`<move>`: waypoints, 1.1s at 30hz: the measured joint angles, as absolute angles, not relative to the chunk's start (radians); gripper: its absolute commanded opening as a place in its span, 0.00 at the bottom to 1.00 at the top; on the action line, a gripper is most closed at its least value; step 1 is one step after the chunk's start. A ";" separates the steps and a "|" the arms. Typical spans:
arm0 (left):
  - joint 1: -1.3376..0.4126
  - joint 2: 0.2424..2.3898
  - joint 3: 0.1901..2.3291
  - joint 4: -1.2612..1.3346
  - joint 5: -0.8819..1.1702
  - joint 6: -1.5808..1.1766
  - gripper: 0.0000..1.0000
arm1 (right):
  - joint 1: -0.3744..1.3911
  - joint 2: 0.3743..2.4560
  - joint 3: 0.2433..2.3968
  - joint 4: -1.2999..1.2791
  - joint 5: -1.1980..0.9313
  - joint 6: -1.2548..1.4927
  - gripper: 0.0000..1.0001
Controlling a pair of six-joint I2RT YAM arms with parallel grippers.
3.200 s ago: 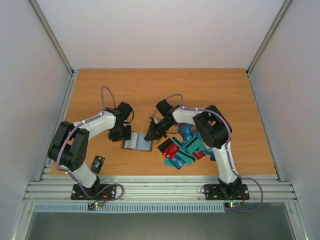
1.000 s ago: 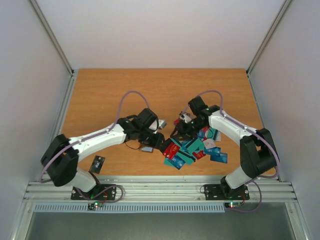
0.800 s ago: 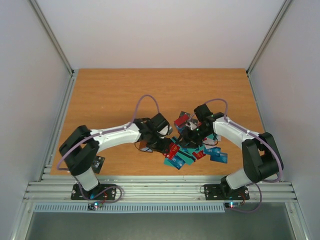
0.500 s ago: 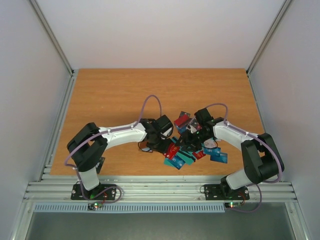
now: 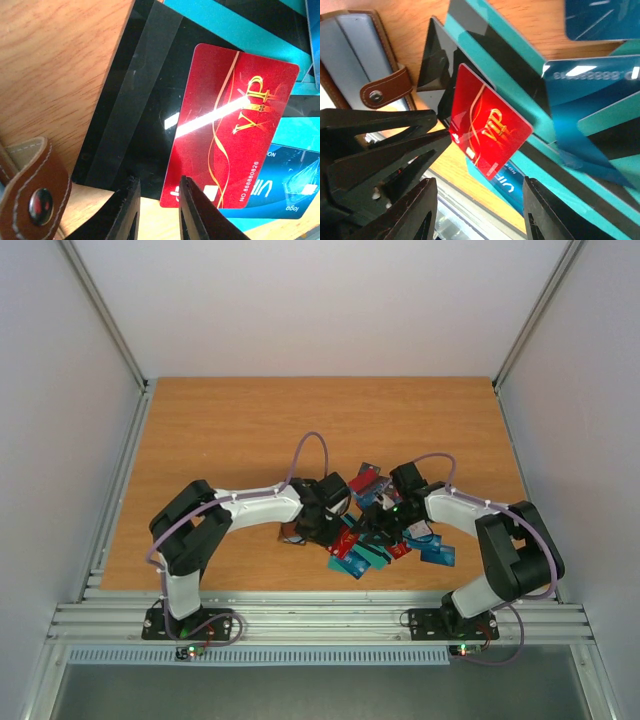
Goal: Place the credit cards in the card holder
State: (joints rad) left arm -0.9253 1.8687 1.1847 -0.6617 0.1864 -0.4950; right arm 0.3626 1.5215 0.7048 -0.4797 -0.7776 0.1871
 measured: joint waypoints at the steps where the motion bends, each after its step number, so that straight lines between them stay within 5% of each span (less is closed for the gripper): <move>1: -0.925 1.869 1.186 -0.662 0.186 -0.492 0.22 | 0.360 1.524 0.701 -0.476 -0.777 0.189 0.48; 10: -0.925 1.880 1.191 -0.661 0.181 -0.467 0.11 | 0.316 1.569 0.689 -0.430 -0.780 0.185 0.49; 33: -0.922 1.898 1.194 -0.644 0.173 -0.414 0.06 | 0.312 1.654 0.715 -0.397 -0.843 0.042 0.49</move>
